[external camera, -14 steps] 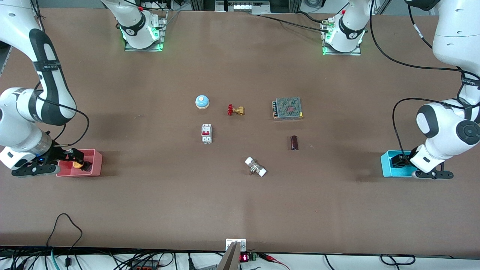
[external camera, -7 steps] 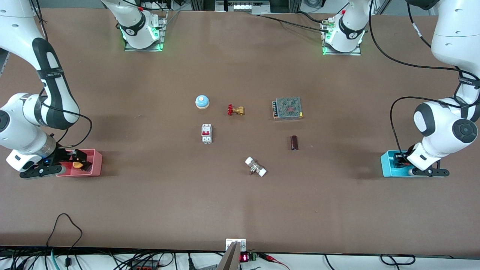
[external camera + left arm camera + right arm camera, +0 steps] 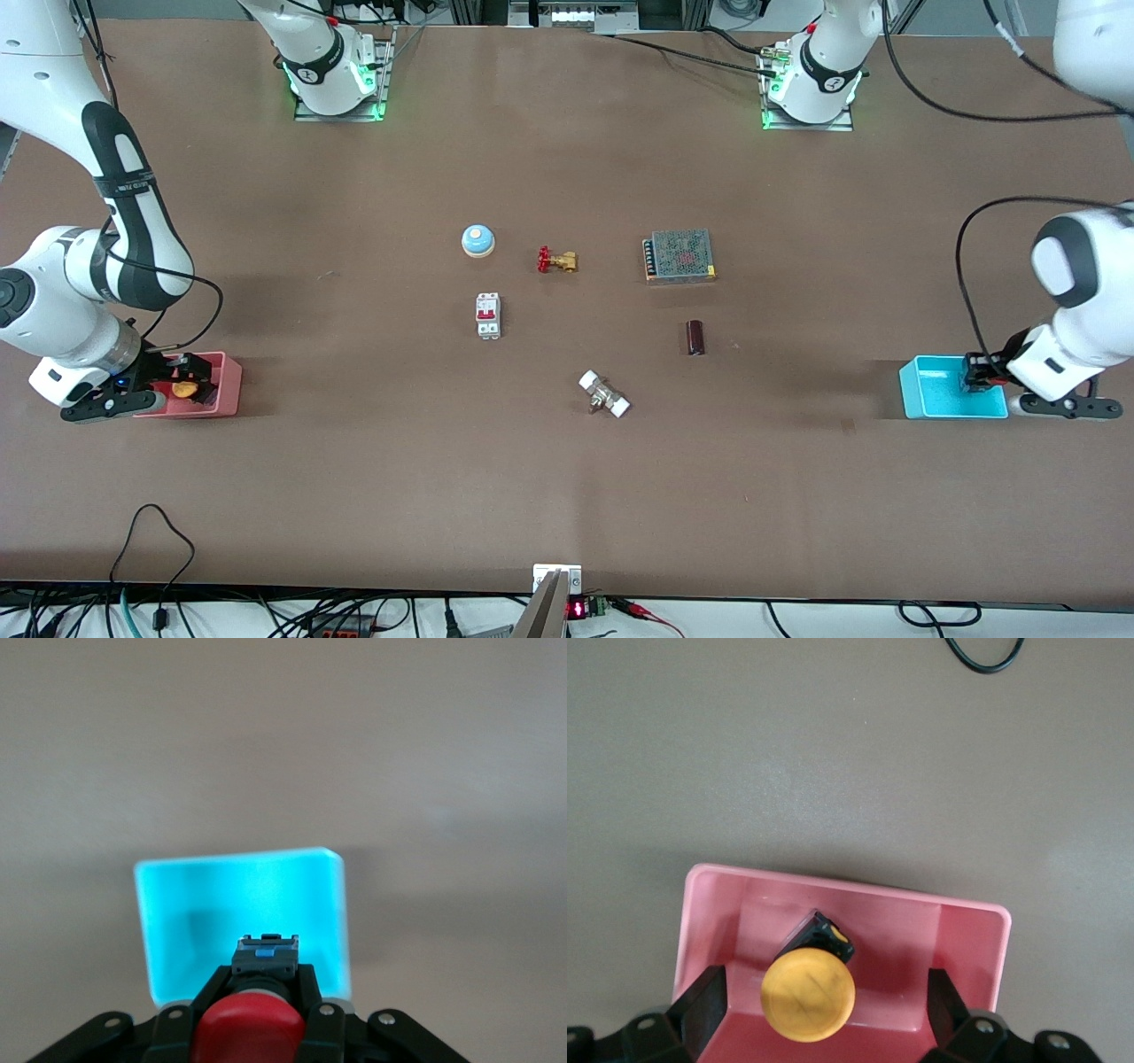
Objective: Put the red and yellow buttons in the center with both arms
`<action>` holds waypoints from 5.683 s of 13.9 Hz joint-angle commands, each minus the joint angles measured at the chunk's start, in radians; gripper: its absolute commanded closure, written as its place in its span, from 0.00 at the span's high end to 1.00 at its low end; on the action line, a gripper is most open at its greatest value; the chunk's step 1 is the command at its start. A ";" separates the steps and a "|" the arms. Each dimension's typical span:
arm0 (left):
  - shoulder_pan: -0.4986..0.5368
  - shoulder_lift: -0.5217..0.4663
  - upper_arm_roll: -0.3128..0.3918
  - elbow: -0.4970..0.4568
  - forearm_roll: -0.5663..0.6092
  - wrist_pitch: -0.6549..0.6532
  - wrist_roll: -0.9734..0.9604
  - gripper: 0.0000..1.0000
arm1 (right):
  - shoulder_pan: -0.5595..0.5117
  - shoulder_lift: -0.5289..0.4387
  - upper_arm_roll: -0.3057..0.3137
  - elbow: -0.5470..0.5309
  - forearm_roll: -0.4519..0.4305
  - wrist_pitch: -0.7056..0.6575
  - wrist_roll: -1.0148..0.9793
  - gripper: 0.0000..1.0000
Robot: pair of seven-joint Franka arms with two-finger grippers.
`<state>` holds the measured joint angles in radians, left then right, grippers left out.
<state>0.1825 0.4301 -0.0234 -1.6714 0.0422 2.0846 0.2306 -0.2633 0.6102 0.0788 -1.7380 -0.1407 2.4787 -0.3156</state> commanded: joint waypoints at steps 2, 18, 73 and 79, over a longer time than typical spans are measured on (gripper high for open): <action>0.005 -0.065 -0.185 0.012 0.002 -0.262 -0.081 0.23 | -0.014 0.006 0.015 -0.009 -0.010 0.023 -0.013 0.95; -0.074 -0.093 -0.357 -0.462 0.019 0.182 -0.517 0.17 | -0.011 -0.022 0.021 -0.008 -0.007 0.000 -0.026 0.42; -0.183 -0.448 0.011 -0.021 -0.041 -0.373 -0.189 1.00 | 0.171 -0.467 0.162 0.069 0.099 -0.711 0.452 1.00; -0.183 -0.435 0.010 -0.007 -0.041 -0.393 -0.186 1.00 | 0.110 -0.563 0.104 0.075 0.113 -0.817 0.362 1.00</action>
<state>0.0086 -0.0225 -0.0212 -1.7150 0.0151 1.7223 0.0272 -0.1439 0.0744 0.1841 -1.6500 -0.0499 1.7107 0.0564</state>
